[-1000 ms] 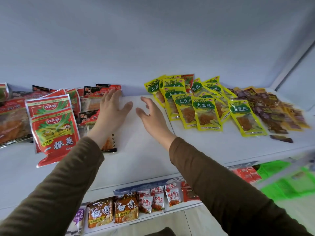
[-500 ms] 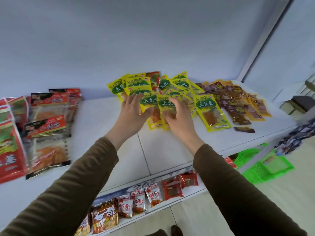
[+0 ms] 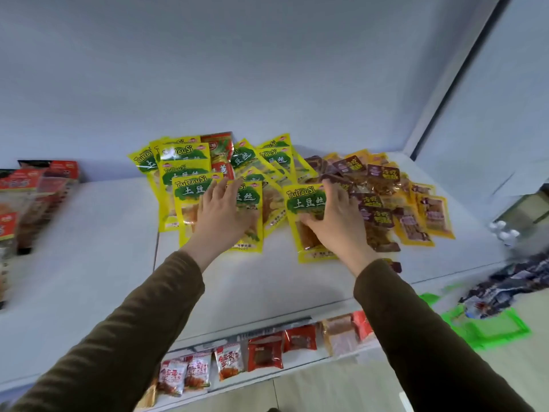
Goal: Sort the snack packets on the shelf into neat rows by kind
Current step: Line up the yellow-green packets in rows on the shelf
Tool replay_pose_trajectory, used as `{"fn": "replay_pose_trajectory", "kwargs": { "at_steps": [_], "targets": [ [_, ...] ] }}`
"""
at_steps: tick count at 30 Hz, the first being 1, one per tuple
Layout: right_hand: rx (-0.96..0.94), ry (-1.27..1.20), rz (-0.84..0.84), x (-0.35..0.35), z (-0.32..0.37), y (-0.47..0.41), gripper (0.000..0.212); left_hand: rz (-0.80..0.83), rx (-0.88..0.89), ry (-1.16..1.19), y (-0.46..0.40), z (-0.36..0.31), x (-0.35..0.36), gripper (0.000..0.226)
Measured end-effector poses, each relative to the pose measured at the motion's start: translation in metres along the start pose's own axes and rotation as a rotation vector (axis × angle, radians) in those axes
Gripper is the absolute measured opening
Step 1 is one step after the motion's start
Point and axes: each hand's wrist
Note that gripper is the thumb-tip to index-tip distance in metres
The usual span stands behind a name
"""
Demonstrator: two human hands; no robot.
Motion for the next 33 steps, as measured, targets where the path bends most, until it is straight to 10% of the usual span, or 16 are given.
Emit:
{"fn": "replay_pose_trajectory", "kwargs": {
  "at_steps": [7,19,33],
  "targets": [
    [-0.039,-0.163,-0.004,0.004,-0.011,-0.012,0.122,-0.058,-0.098,-0.116,0.000,0.007,0.007,0.098],
    [-0.139,-0.763,-0.053,-0.010,0.028,-0.025,0.108,-0.271,-0.154,0.450,-0.010,0.026,-0.011,0.107],
    [-0.052,-0.786,-0.081,0.071,0.133,-0.008,0.088,-0.252,-0.296,0.588,0.006,0.074,-0.030,0.064]
  ]
}}
Point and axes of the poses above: each hand's wrist, its own y-axis away from the middle knuckle, its own x-axis out of the palm, z = x × y, and after that the axes turned 5 degrees about -x, right-handed
